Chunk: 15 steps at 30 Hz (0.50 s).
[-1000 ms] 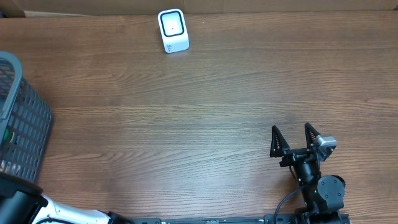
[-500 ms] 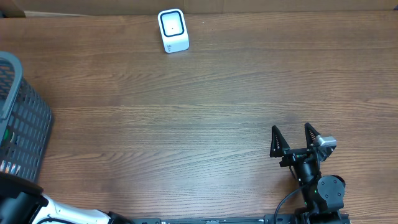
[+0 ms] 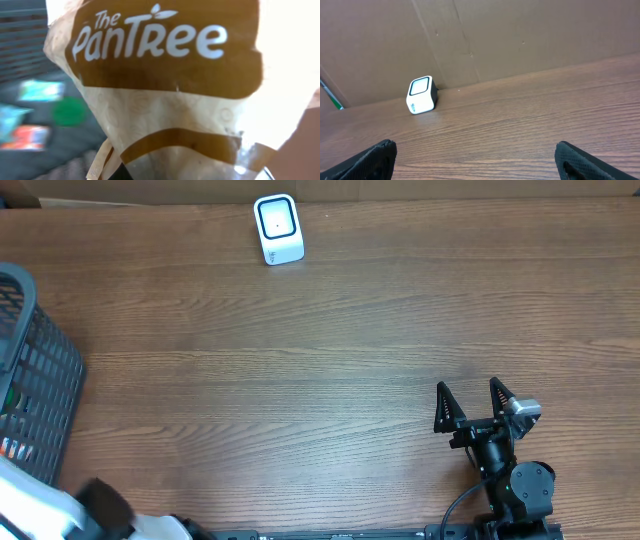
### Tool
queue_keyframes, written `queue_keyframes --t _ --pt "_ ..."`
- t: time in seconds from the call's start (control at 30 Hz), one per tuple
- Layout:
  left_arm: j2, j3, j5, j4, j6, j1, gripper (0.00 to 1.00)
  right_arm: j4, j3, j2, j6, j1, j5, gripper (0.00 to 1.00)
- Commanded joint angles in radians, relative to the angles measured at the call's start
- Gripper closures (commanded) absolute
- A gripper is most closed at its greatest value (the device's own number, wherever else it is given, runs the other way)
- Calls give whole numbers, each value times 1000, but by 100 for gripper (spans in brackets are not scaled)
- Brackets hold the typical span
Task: Scan the item barcode
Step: 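Lift the PanTree bag out and set it on the table center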
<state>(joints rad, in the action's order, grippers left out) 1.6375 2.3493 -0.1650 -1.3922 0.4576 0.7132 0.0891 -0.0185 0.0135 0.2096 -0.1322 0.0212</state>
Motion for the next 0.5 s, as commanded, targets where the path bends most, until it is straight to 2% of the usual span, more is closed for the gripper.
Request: queue_keyframes --t 0.0,0.23,0.33,0.47 --pt "-72 18 -24 -37 -64 -203 96 -6 11 -10 2 3 0 0" --pt "-39 -46 184 -201 -66 -702 96 -6 11 -10 2 3 0 0" --pt "-1 -120 247 -249 -64 -834 95 -6 11 -10 2 3 0 0" --pt "51 -260 251 -232 -57 -948 95 -6 10 -10 2 3 0 0"
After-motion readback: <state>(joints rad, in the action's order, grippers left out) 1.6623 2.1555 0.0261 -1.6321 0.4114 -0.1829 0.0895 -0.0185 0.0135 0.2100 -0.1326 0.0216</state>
